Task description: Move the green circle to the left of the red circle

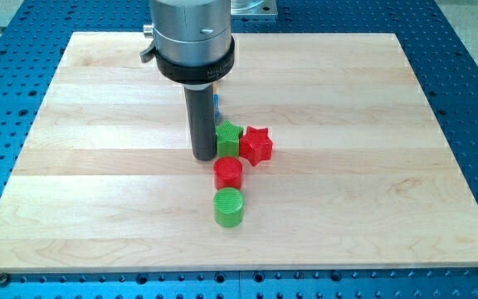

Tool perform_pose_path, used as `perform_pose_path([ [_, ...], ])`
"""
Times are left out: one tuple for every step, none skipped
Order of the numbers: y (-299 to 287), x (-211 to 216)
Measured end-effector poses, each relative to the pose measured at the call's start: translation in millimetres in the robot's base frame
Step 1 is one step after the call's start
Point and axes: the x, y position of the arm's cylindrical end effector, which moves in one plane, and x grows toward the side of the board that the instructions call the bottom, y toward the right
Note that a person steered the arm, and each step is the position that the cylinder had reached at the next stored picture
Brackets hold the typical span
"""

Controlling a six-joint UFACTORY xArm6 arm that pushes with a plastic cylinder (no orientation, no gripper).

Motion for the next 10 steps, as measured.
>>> perform_pose_path([
  [-2.1,6.6],
  [-24.1,44.0],
  [-26.4,66.5],
  [-26.5,67.0],
  [-24.1,115.5],
  [-22.6,147.9],
  [-14.9,152.3],
  [81.9,146.5],
  [92.7,141.1],
  [58.7,112.7],
])
